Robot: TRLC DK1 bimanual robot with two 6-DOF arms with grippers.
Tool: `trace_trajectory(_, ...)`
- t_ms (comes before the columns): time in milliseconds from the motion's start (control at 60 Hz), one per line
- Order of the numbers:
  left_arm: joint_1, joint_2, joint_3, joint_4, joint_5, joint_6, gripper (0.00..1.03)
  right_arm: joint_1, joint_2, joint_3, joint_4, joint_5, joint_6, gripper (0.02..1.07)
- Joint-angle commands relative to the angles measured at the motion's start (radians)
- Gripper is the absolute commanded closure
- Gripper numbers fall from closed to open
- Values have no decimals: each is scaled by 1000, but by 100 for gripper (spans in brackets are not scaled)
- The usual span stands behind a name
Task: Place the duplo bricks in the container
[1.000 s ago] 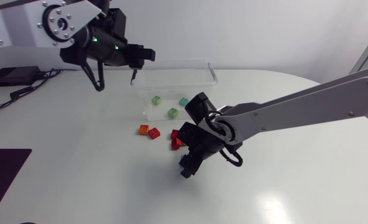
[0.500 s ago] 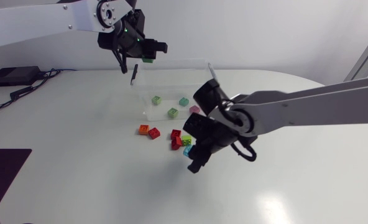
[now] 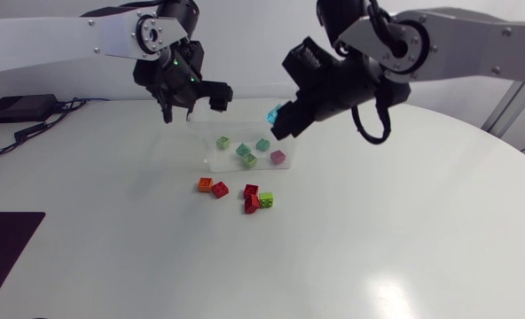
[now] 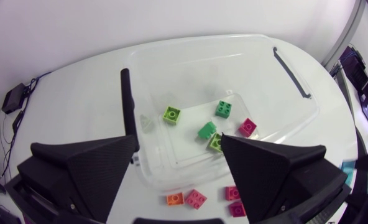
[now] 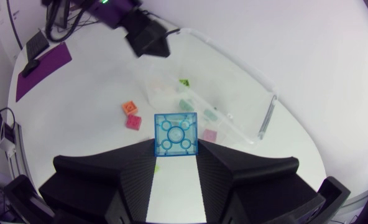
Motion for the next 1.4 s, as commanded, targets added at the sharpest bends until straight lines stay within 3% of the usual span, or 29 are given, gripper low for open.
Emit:
trace_trajectory(0, 6, -119, -90, 27, 1, -11, 5, -18, 72, 97, -19, 17, 41, 80)
trace_trajectory(217, 12, -316, -331, 81, 1, 4, 5, -59, 259, 324, -27, 35, 104, 79)
trace_trajectory(317, 38, -392, -474, 147, 1, 23, 5, -78, 326, 402, -25, 36, 133, 79)
trace_trajectory(483, 89, -474, -636, 171, 33, 32, 6, -94, 455, 526, -28, 55, 161, 78)
trace_trajectory(550, 93, -489, -689, 190, 42, 32, 7, -98, 524, 581, -37, 70, 161, 65)
trace_trajectory(683, 87, -460, -725, 225, 61, 18, 7, -102, 596, 660, -64, 89, 172, 16)
trace_trajectory(750, 84, -420, -722, 239, 73, 1, 8, -102, 584, 663, -71, 90, 178, 9)
trace_trajectory(950, 63, -247, -675, 282, 102, -54, 8, -104, 420, 505, -22, 93, 181, 8)
trace_trajectory(1083, 26, -154, -627, 320, 100, -56, 8, -104, 253, 279, 50, 93, 175, 8)
trace_trajectory(1383, 18, -6, -512, 369, 47, -59, 13, -73, -7, -135, 167, 89, 159, 8)
